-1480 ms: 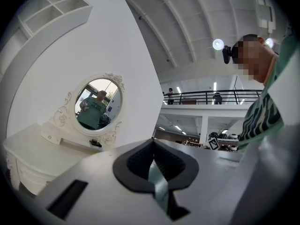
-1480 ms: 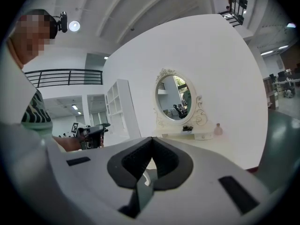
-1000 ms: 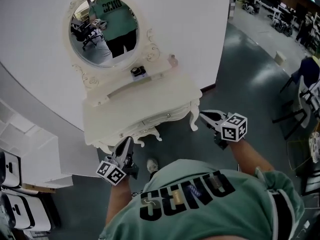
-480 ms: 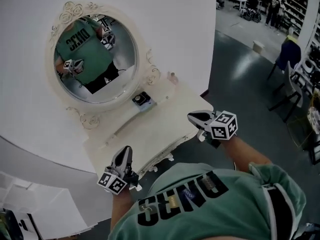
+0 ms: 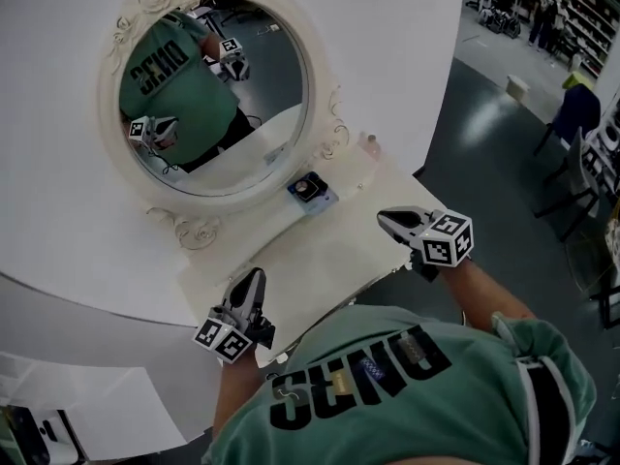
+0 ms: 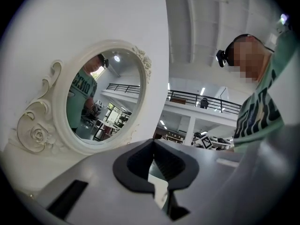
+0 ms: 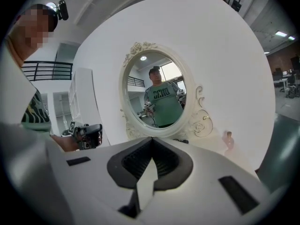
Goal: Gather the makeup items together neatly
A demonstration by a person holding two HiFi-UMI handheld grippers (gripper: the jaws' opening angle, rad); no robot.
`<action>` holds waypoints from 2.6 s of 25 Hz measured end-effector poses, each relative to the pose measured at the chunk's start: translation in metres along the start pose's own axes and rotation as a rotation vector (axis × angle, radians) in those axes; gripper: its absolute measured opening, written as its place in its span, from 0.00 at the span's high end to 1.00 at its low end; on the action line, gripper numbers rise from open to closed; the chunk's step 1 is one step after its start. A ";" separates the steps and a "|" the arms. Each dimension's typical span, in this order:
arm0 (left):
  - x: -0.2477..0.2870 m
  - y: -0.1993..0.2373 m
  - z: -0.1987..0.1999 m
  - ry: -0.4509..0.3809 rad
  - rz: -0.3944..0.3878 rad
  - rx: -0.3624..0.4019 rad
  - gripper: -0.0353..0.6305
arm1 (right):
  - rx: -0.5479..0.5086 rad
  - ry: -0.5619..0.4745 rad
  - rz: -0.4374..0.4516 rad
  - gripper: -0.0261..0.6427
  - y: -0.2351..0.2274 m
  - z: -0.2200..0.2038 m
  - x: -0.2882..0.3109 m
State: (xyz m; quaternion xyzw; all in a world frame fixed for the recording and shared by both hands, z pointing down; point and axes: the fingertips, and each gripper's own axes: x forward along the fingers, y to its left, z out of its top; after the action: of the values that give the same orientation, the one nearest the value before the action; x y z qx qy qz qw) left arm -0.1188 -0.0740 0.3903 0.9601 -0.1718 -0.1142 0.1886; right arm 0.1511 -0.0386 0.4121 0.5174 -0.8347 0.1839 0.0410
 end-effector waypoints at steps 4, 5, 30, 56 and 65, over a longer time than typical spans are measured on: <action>0.012 0.019 -0.005 0.003 0.047 0.007 0.93 | 0.001 0.023 0.051 0.97 -0.024 0.004 0.031; 0.018 0.023 -0.005 0.000 0.063 0.015 0.93 | -0.007 0.028 0.075 0.97 -0.031 0.006 0.040; 0.077 0.086 -0.056 0.000 0.316 -0.019 0.93 | -0.359 0.468 0.228 0.62 -0.123 -0.077 0.305; -0.051 0.094 -0.059 -0.097 0.503 -0.022 0.93 | -0.584 0.453 0.556 0.65 0.067 -0.099 0.318; -0.171 0.080 -0.080 -0.137 0.679 -0.050 0.93 | -0.645 0.592 0.759 0.65 0.193 -0.223 0.330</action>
State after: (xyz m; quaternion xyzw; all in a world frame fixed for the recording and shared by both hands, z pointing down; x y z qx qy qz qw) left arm -0.2752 -0.0542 0.5209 0.8334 -0.4908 -0.1131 0.2273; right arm -0.1983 -0.1643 0.6539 0.0697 -0.9286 0.0590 0.3597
